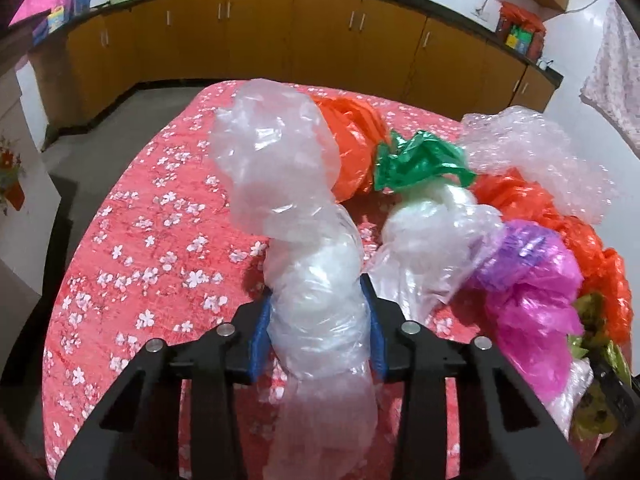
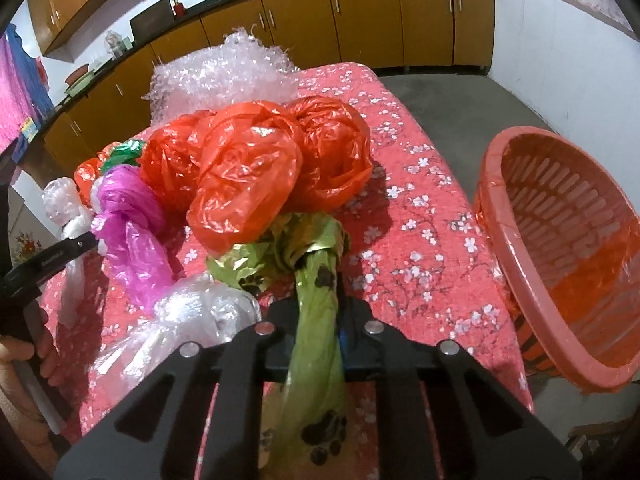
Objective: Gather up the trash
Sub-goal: 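Grasp the clear plastic bag with the left tool while the right tool grasps the green bag, then carry both held bags over the orange basket with both tools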
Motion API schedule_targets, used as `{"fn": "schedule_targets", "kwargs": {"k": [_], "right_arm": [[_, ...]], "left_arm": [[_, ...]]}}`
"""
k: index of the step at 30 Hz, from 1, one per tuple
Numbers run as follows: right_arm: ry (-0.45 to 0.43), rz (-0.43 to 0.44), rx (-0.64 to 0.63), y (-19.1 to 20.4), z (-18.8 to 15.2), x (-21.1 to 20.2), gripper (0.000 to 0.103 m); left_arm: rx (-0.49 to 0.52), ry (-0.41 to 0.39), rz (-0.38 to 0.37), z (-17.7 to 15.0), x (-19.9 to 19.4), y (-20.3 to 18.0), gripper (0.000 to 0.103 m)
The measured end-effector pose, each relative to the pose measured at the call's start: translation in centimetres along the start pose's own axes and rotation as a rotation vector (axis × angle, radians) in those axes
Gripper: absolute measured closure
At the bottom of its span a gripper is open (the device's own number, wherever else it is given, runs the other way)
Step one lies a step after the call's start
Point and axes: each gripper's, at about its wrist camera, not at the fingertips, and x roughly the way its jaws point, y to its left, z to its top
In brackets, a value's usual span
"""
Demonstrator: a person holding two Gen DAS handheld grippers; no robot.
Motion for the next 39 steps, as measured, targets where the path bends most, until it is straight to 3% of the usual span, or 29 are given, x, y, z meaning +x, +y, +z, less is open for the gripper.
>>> {"fn": "schedule_targets", "kwargs": {"k": [12,20,26,32,39], "right_arm": [[-0.048,0.039,0.008,-0.6,-1.9,-4.4,0.091],[-0.073,0.064,-0.006,-0.5,-4.0,-7.7,0.091],[-0.138,0.07,0.001,-1.2,-4.3,-10.9,0.091],[-0.222,0.001,0.046,-4.4,-3.1,-13.8,0.091],[-0.263,-0.139,0.182,-11.6,-1.9,-14.6,0.091]], "left_arm": [[0.031,-0.049,-0.063,-2.1,-5.8,1.0,0.067],[0.089,-0.093,-0.146,-2.6,-9.9,-1.5,0.067],[0.136,-0.116,-0.24,-2.1,-12.3,-4.7,0.067],[0.206,-0.122,-0.313,-1.7,-12.6,-8.7,0.067],[0.294,-0.083,-0.434,-2.1,-11.5,-15.9,0.067]]}}
